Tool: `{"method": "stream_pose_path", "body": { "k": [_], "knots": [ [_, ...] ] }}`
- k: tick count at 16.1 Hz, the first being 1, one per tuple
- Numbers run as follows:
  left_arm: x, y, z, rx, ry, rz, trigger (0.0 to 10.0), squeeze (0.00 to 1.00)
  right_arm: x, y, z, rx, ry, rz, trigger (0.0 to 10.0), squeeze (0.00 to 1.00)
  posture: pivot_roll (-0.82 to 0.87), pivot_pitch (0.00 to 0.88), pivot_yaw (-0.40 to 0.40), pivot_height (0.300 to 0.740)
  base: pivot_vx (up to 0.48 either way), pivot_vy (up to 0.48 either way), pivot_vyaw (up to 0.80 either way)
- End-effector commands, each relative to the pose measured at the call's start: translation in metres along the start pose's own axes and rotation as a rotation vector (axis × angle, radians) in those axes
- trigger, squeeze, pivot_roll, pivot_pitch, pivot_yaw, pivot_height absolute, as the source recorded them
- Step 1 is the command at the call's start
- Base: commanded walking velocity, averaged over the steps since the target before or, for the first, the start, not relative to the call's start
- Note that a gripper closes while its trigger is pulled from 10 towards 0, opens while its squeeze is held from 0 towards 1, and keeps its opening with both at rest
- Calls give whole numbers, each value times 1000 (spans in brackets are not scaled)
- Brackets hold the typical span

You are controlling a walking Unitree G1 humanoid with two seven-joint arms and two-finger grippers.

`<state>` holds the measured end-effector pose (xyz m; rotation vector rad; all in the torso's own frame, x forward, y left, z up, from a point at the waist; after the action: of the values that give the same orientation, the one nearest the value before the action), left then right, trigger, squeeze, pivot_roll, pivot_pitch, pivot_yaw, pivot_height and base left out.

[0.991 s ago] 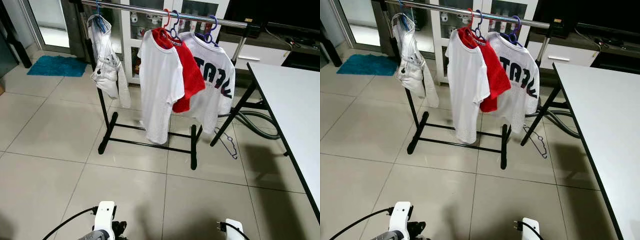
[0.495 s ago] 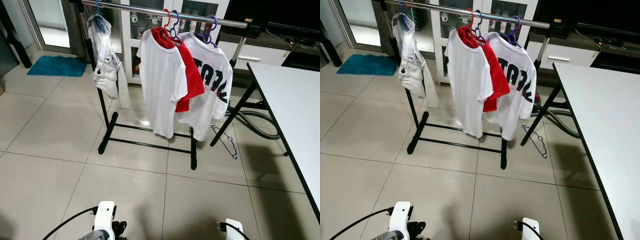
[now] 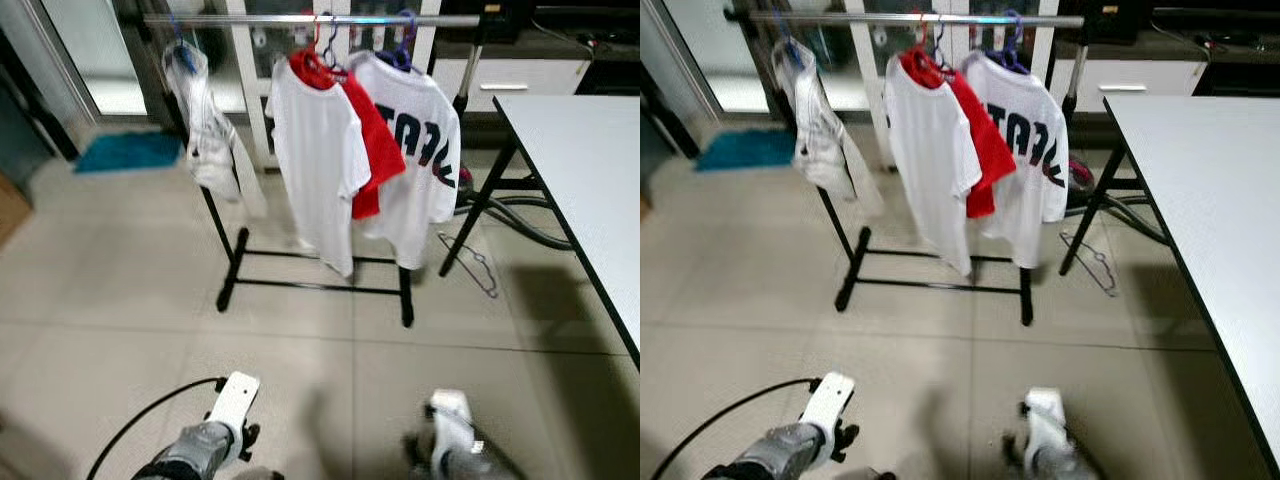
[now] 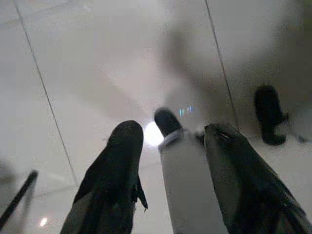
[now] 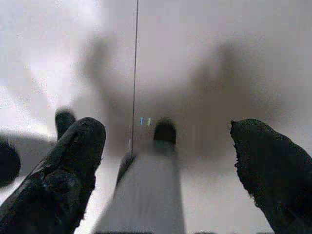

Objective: Hang hanger

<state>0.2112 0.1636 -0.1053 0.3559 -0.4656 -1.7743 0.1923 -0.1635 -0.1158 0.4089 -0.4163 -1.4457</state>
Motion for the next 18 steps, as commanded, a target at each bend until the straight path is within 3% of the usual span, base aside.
{"method": "stream_pose_path", "body": {
  "k": [1, 2, 4, 6, 7, 8, 10, 12, 14, 15, 18],
  "knots": [
    [-10, 23, 2, 102, 33, 32, 10000, 1000, -5, 22, -1, 91, 8, 48, 10000, 1000, -80, 0, 42, 740, 0, 0, 0],
    [-17, 42, 5, 212, 42, 73, 10000, 1000, 8, 33, 4, 213, 8, 141, 10000, 1000, -71, 0, 25, 740, 0, 0, 0],
    [-20, 61, 11, 329, 24, 76, 10000, 1000, 8, 56, 10, 354, 82, 142, 10000, 1000, -56, 0, -7, 740, 0, 0, 0],
    [-28, 106, 30, 584, -30, 135, 10000, 1000, 8, 112, 32, 613, 138, 170, 10000, 1000, -34, 0, -43, 740, 0, 0, 0],
    [-29, 116, 37, 639, -44, 133, 10000, 1000, 7, 121, 39, 657, 148, 179, 10000, 1000, -29, 0, -49, 740, 0, 0, 0],
    [-29, 131, 49, 731, -68, 108, 10000, 1000, 5, 135, 53, 745, 164, 188, 10000, 1000, -17, 0, -61, 740, 0, 0, 0],
    [-27, 161, 85, 907, -70, -27, 10000, 1000, 3, 161, 91, 901, 167, 121, 10000, 1000, 1, 0, -70, 740, 0, 0, 0],
    [-29, 194, 135, 1072, 5, -80, 10000, 1000, -1, 173, 125, 1013, 87, 150, 10000, 1000, 22, 0, -36, 740, 0, 0, 0],
    [-23, 203, 162, 1133, -21, -60, 10000, 1000, -4, 175, 146, 1063, 23, 107, 10000, 1000, 17, 0, -10, 740, 0, 0, 0],
    [-21, 200, 167, 1124, -16, -67, 10000, 1000, -6, 174, 155, 1076, 21, 94, 10000, 1000, 12, 0, 3, 740, 285, 0, 0],
    [-16, 191, 164, 1061, -2, -15, 10000, 1000, 2, 173, 160, 1038, -32, 53, 10000, 1000, 5, 0, 26, 740, 338, 0, 0]
  ]
}}
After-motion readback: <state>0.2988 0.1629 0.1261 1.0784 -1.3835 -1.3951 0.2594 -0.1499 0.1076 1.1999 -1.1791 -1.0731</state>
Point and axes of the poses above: a point about 5 cm out from each wrist's last joint towards the gripper, its own z axis pointing back from the gripper into the wrist, its own y axis along the axis of the wrist's last joint, x = y × z, the point moved 3 cm from there along -z, pointing out of the wrist towards the gripper, and after that the axes turned 5 degrees about z, right-handed, at the moved point
